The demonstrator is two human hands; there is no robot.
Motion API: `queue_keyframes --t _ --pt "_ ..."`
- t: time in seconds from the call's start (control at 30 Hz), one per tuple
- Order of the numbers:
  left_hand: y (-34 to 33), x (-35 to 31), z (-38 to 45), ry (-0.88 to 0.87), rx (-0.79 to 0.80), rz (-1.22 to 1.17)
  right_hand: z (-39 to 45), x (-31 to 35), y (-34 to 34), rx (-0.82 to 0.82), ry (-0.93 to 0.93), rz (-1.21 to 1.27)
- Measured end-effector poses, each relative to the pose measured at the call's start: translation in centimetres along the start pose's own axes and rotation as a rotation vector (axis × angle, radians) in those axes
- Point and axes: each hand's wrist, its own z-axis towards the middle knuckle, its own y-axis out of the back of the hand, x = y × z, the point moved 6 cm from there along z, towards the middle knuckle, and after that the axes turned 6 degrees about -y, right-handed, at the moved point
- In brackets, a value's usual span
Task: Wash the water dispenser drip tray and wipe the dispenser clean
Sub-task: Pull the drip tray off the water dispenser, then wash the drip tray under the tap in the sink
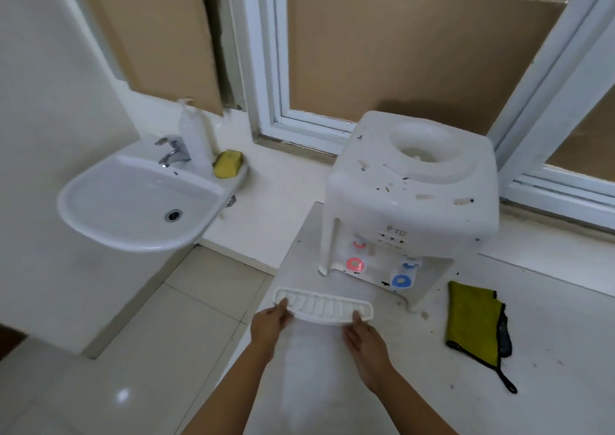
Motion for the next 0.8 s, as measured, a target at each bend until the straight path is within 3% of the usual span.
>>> queue_keyframes --t 0.33,0.8 --pt "11.4 -5.7 -0.5 -0.114 -0.094 -0.055 -1.7 -4.5 -11.1 0.101 -0.07 0.058" --pt "28.1 -17.0 8.0 -0.209 0.055 0.019 -2.3 -12.5 -31.2 0.125 0.038 0.279"
